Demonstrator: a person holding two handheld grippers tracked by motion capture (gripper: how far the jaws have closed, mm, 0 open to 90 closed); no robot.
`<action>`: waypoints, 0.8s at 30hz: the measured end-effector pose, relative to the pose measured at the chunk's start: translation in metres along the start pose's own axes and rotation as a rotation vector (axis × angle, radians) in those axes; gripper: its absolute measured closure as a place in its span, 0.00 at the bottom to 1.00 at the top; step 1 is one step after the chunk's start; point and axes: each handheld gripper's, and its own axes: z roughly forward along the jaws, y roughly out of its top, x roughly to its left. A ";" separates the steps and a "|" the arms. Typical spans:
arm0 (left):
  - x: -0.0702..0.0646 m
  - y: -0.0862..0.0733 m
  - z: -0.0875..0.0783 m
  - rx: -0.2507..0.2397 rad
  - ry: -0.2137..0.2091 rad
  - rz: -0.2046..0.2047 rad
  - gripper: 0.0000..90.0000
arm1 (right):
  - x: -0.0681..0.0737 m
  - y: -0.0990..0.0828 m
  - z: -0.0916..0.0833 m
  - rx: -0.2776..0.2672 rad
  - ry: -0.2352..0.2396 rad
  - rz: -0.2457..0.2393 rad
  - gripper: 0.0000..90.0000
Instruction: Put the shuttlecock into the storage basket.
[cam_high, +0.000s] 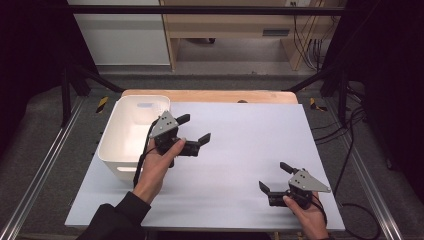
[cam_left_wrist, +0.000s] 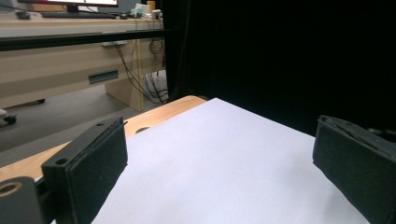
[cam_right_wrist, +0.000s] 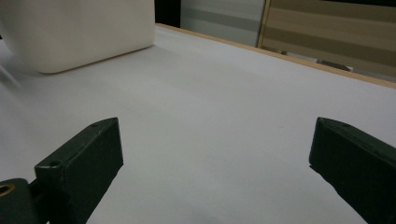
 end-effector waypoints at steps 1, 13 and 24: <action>-0.002 -0.002 0.001 -0.001 -0.006 -0.005 0.03 | 0.000 0.000 0.000 0.002 -0.001 -0.002 0.03; -0.026 -0.034 0.004 0.028 -0.049 0.001 0.03 | 0.000 0.000 0.000 0.004 -0.001 -0.011 0.03; -0.042 -0.057 -0.002 0.058 -0.066 0.022 0.03 | 0.002 0.000 0.001 0.006 0.001 -0.015 0.03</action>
